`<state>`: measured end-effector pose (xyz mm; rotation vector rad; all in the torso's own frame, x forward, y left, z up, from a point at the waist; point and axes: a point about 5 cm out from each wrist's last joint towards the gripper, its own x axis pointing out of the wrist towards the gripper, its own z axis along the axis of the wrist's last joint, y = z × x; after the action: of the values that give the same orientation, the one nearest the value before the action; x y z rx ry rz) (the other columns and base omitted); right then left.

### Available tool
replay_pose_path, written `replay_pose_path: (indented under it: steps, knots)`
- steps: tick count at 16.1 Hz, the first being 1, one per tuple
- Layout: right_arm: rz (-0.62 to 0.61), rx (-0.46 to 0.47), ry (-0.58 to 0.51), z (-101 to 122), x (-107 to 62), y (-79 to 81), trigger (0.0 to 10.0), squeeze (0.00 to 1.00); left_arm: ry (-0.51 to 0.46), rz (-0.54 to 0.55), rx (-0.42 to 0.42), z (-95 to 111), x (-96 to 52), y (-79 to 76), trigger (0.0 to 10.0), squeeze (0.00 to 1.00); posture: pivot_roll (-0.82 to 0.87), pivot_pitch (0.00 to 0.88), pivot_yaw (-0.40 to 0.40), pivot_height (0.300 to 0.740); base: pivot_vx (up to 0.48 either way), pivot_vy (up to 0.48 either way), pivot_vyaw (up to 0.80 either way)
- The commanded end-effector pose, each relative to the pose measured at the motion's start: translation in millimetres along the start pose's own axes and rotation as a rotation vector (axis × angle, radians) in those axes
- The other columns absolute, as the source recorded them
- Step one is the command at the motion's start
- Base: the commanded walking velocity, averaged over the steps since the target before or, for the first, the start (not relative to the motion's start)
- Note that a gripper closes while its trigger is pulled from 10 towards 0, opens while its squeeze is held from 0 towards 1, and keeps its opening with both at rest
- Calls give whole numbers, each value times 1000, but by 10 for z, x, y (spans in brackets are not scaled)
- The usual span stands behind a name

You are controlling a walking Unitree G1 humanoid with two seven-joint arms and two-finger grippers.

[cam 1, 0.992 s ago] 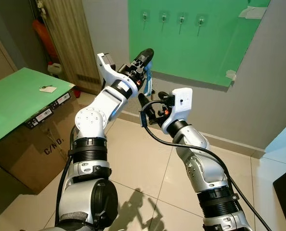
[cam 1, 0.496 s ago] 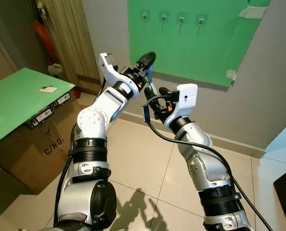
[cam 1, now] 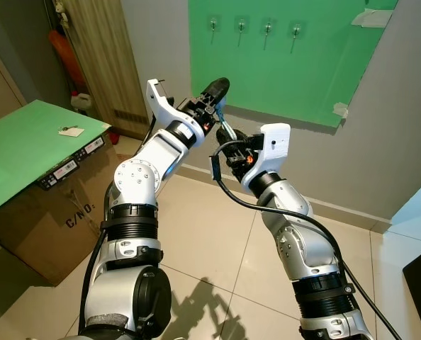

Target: Hang keys on a hook

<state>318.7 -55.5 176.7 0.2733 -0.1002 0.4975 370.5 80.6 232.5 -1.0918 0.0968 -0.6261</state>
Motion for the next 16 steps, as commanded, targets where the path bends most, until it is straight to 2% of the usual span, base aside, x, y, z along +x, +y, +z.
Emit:
replay_pose_path:
  steps: [1,7,12,14,15,16]
  knots:
    - [16,-2,-31,91,17,34,0,0,2,-3,21,13,0,-6,0,0,-132,0,102,740,0,0,0]
    - [10,-8,-35,103,7,5,0,0,2,3,42,19,-7,5,0,0,-132,0,99,740,0,0,0]
    - [9,-6,-38,96,-1,-5,0,0,6,22,106,18,-10,30,0,0,-130,0,98,740,0,0,0]
    - [3,-8,-38,91,-12,-29,0,0,9,81,203,49,-15,101,275,0,-131,0,97,740,0,0,0]
    - [-2,-9,-36,86,-19,-45,0,0,16,98,245,63,-24,132,10000,0,-131,0,97,740,0,0,0]
    - [-6,-10,-34,80,-27,-56,0,0,18,115,281,74,-33,158,10000,0,-130,0,94,740,0,0,0]
